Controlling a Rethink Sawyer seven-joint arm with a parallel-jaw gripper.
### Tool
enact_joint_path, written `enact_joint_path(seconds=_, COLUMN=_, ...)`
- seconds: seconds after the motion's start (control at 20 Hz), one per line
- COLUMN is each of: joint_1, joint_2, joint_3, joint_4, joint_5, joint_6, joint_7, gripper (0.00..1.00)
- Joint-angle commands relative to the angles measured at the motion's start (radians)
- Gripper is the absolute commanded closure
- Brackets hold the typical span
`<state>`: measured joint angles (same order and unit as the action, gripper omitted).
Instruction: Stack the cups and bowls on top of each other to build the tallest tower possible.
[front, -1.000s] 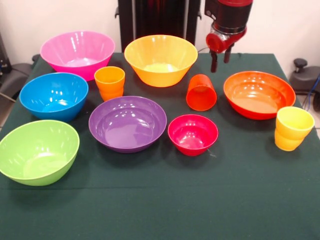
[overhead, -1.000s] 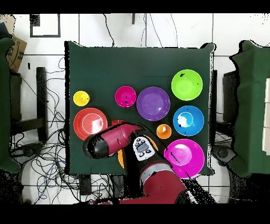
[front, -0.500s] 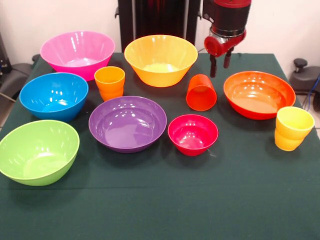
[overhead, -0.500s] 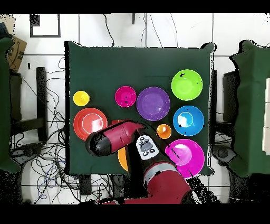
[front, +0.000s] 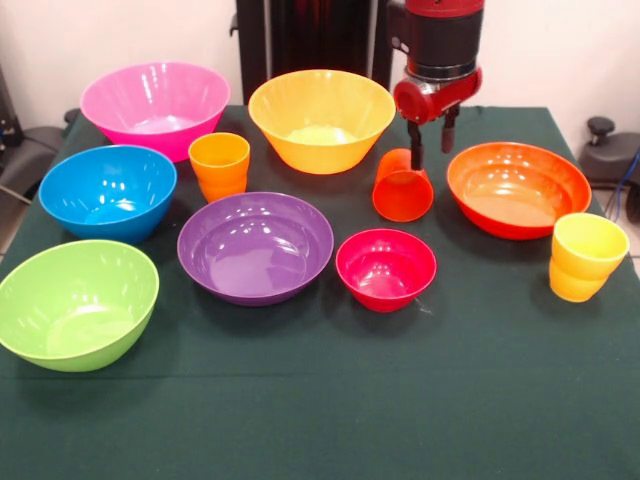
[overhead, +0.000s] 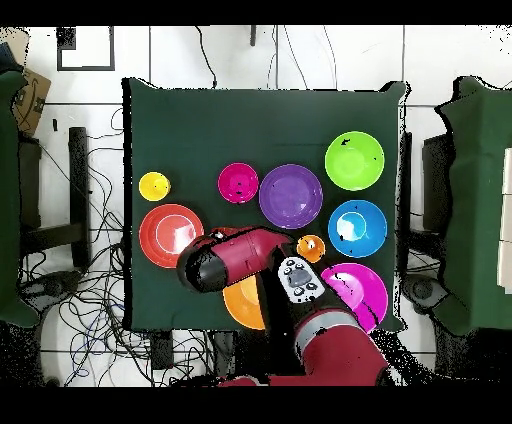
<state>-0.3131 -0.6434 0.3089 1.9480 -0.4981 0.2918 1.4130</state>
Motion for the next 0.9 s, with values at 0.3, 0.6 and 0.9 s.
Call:
enact_joint_path(seconds=0.3, joint_1=0.03, joint_2=-0.034, joint_3=-0.009, joint_4=-0.094, joint_5=-0.046, joint_6=0.112, joint_7=0.019, gripper=0.0)
enact_joint_path(seconds=0.6, joint_1=0.055, joint_2=-0.07, joint_3=-0.051, joint_4=-0.104, joint_5=-0.082, joint_6=0.157, joint_7=-0.007, gripper=0.0)
enact_joint_path(seconds=0.9, joint_1=0.033, joint_2=-0.097, joint_3=-0.057, joint_4=-0.098, joint_5=-0.124, joint_6=0.204, joint_7=-0.073, gripper=0.0)
